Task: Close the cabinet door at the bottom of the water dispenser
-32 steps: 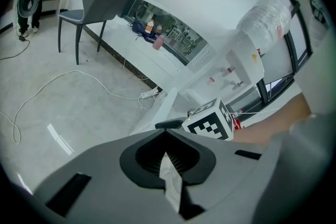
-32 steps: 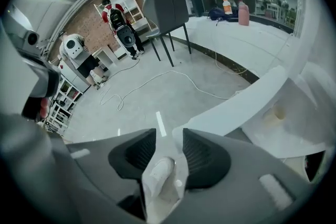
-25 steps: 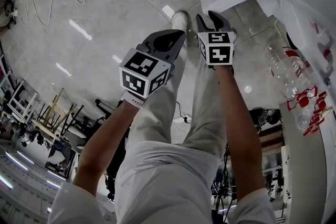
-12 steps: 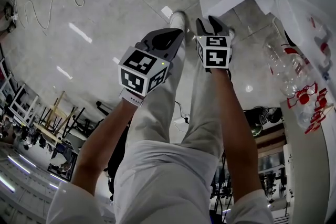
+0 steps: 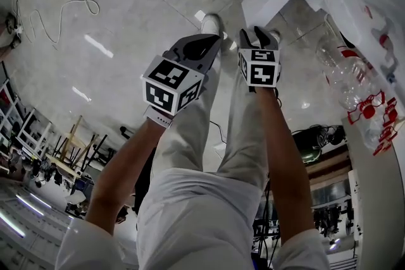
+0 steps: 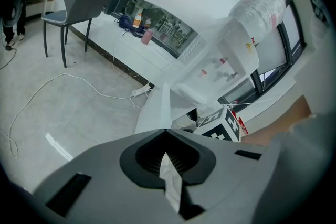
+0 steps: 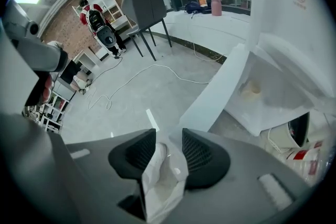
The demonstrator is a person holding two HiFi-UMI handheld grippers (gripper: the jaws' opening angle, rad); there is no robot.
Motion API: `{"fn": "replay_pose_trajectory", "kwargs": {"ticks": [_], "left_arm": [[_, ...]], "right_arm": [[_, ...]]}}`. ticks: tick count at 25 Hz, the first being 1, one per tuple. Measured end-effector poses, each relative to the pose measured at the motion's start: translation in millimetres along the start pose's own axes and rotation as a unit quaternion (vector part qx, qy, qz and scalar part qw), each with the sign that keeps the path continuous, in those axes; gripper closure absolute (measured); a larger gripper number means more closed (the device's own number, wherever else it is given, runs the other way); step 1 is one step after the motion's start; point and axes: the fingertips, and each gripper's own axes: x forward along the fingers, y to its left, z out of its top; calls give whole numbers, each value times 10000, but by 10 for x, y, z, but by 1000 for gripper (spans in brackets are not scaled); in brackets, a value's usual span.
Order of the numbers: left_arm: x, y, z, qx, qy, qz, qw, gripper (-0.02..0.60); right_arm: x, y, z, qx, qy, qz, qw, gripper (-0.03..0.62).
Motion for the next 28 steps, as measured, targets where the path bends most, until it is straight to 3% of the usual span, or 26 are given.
{"fn": "replay_pose_trajectory", "kwargs": {"ticks": [28], "left_arm": [[293, -451, 70, 448, 279, -240, 9983, 575]], "right_arm": [[-437, -980, -503, 574, 18, -742, 9956, 437]]}}
